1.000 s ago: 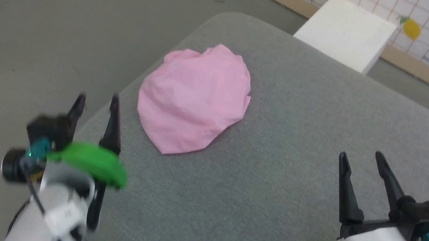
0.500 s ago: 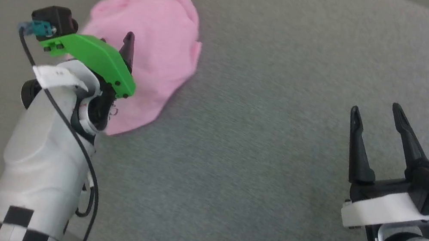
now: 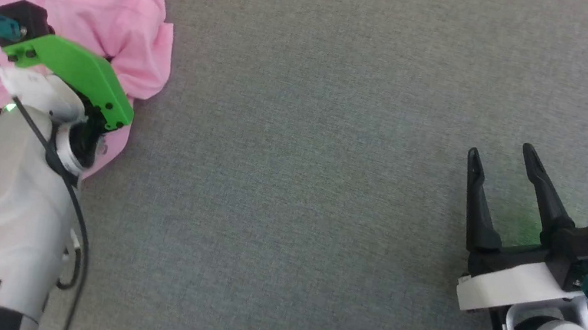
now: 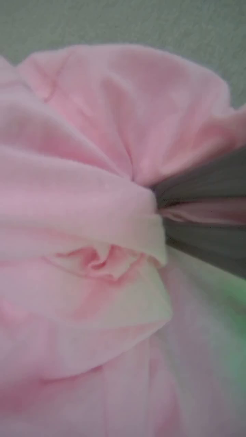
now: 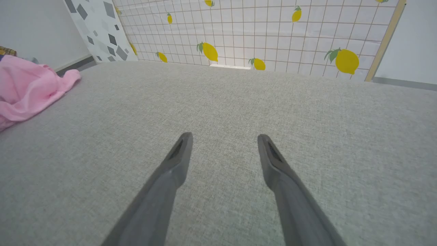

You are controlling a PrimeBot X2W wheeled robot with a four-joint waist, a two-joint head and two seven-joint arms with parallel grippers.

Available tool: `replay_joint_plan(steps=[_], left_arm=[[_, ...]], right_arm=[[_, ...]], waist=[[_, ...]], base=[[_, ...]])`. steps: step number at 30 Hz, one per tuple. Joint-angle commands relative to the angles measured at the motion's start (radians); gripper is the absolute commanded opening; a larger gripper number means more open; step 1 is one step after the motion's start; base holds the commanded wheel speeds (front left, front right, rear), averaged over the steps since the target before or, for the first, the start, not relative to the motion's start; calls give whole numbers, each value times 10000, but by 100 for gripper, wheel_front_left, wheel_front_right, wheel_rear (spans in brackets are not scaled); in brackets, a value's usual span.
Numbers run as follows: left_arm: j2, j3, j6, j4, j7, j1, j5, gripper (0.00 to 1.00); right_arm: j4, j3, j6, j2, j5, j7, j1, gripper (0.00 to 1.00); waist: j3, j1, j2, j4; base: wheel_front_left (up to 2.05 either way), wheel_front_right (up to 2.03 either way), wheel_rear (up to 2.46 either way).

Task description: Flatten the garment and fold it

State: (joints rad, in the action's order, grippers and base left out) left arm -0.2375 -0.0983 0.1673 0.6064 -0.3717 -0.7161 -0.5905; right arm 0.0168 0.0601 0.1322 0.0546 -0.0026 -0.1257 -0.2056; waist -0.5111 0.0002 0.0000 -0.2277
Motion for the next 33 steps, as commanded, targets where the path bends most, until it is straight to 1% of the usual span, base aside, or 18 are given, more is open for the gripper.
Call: replay_joint_plan(steps=[1,5,8,10,12,16,21,27,30,33], left_arm=[[320,-121,-68,110,588,530,95,0],[-29,190,33,-464,2647,649,535,0],[-385,279,139,-1011,4301,545,1106,0],[-578,250,146,-1336,5104,471,1435,0],[-695,186,143,-1669,5621,379,1686,0],[-627,-247,45,-2392,5921,197,2099,0],[-110,-1112,-222,-3186,5852,-208,2402,0],[756,-2233,-685,-3513,5511,-451,2446,0],[1179,-2822,-936,-3407,5229,-267,2345,0],[1465,-3362,-1153,-3102,4876,118,2121,0]], right_arm=[[-104,31,-15,2,72,-122,-28,100],[-542,58,-15,-23,149,-310,171,100],[-883,18,-15,-36,329,-458,369,100],[-1077,2,-15,-38,558,-540,523,100],[-1253,2,-15,-40,729,-608,683,100],[-1486,-64,-15,-41,930,-677,991,100],[-1604,-121,-15,-42,1055,-678,1233,100],[-1518,-194,-15,-42,1062,-567,1378,100],[-1416,-211,-15,-42,1050,-473,1412,100],[-1329,-297,-15,-42,1050,-439,1433,100]], waist=[[534,-2,0,-47],[1619,-2,0,-137],[2471,-2,0,-128],[2993,-2,0,-56],[3474,-2,0,74],[4235,-2,0,409],[4809,-2,0,1123],[4960,-2,0,2251],[4866,-2,0,2928],[4748,-2,0,3524]], base=[[0,0,0],[0,0,0],[0,0,0],[0,0,0],[0,0,0],[0,0,0],[0,0,0],[0,0,0],[0,0,0],[0,0,0]])
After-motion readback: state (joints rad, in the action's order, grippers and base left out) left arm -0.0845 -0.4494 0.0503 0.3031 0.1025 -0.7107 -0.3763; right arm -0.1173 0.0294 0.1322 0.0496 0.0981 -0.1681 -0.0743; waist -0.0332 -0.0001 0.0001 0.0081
